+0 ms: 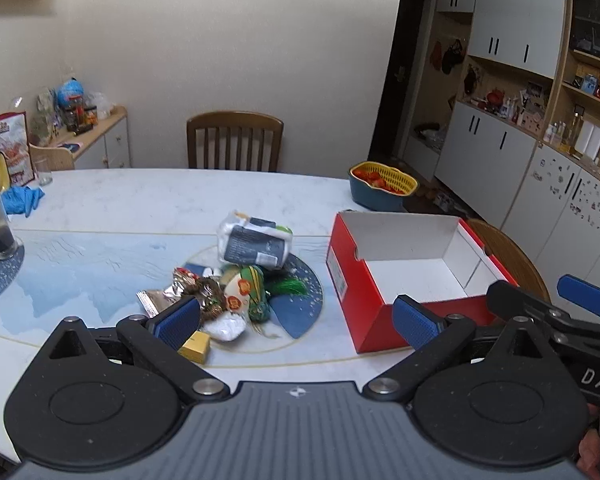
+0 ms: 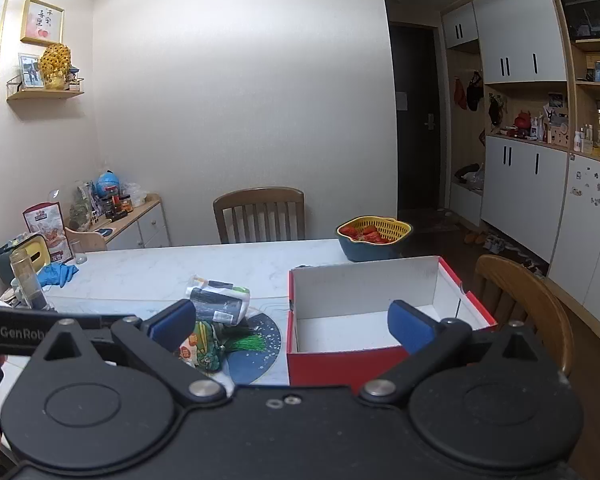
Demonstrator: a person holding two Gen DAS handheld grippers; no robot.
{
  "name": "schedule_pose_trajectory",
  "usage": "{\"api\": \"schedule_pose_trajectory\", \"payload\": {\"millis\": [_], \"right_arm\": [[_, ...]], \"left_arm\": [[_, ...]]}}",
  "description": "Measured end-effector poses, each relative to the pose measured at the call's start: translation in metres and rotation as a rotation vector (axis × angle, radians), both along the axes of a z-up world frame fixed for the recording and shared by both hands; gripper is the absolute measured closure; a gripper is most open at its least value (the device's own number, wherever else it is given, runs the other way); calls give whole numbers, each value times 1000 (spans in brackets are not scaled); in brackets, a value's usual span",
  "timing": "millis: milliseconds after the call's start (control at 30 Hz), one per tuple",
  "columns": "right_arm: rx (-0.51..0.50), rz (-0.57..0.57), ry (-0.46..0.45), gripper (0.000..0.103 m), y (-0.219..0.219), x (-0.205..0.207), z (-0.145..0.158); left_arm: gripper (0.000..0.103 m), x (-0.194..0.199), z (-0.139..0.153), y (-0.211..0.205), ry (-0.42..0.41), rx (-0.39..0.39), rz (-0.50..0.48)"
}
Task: Organize objects
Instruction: 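Move both tools toward the pile of items on the table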
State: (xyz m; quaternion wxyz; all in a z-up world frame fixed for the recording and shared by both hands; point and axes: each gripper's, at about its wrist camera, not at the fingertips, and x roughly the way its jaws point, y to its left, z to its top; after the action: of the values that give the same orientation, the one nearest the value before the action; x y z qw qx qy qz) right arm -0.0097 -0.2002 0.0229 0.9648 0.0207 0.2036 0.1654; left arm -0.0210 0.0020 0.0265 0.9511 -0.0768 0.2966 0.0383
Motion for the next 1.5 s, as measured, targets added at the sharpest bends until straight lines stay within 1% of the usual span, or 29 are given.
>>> {"api": "schedule_pose_trajectory", "payload": {"millis": [67, 300, 567, 733, 800, 900, 1000, 1067, 1100, 1167, 1200, 1233, 1300, 1367, 1400, 1500], "right_arm": [[-2, 6, -1, 1, 1, -1, 0], [6, 18, 2, 1, 2, 0, -1], [12, 33, 9, 1, 12, 7, -5], [-13, 78, 19, 1, 28, 15, -12], [-35, 96, 19, 1, 37, 20, -15], [-55, 116, 34, 1, 49, 32, -21], [-79, 137, 65, 1, 62, 46, -32], [-92, 141, 90, 1, 72, 56, -40], [-94, 144, 107, 1, 77, 62, -44], [-94, 153, 155, 1, 87, 75, -54], [-94, 155, 180, 1, 92, 81, -59], [-91, 159, 205, 1, 97, 87, -65], [-87, 167, 253, 1, 108, 98, -76], [-80, 178, 302, 1, 119, 109, -87], [-73, 185, 325, 2, 124, 114, -92], [-65, 200, 390, 2, 140, 128, -106]], "left_arm": [[0, -1, 0, 0, -14, 5, 3], [0, -5, 2, -3, -56, 60, 7], [0, -1, -2, 8, -67, 55, 12], [0, 9, -14, 25, -71, 56, 13], [0, 13, -22, 36, -76, 76, 20], [0, 23, -37, 51, -67, 131, 42], [0, 33, -56, 63, -27, 192, 45], [0, 40, -69, 71, 8, 205, 40], [0, 44, -76, 76, 28, 186, 14], [0, 51, -89, 88, 60, 111, -26], [0, 53, -96, 95, 71, 78, -28], [0, 57, -103, 101, 85, 61, -19], [0, 63, -114, 108, 109, 68, -6], [0, 69, -124, 113, 106, 100, -11], [0, 73, -129, 116, 114, 110, -22], [0, 85, -142, 121, 159, 105, -72]]}}
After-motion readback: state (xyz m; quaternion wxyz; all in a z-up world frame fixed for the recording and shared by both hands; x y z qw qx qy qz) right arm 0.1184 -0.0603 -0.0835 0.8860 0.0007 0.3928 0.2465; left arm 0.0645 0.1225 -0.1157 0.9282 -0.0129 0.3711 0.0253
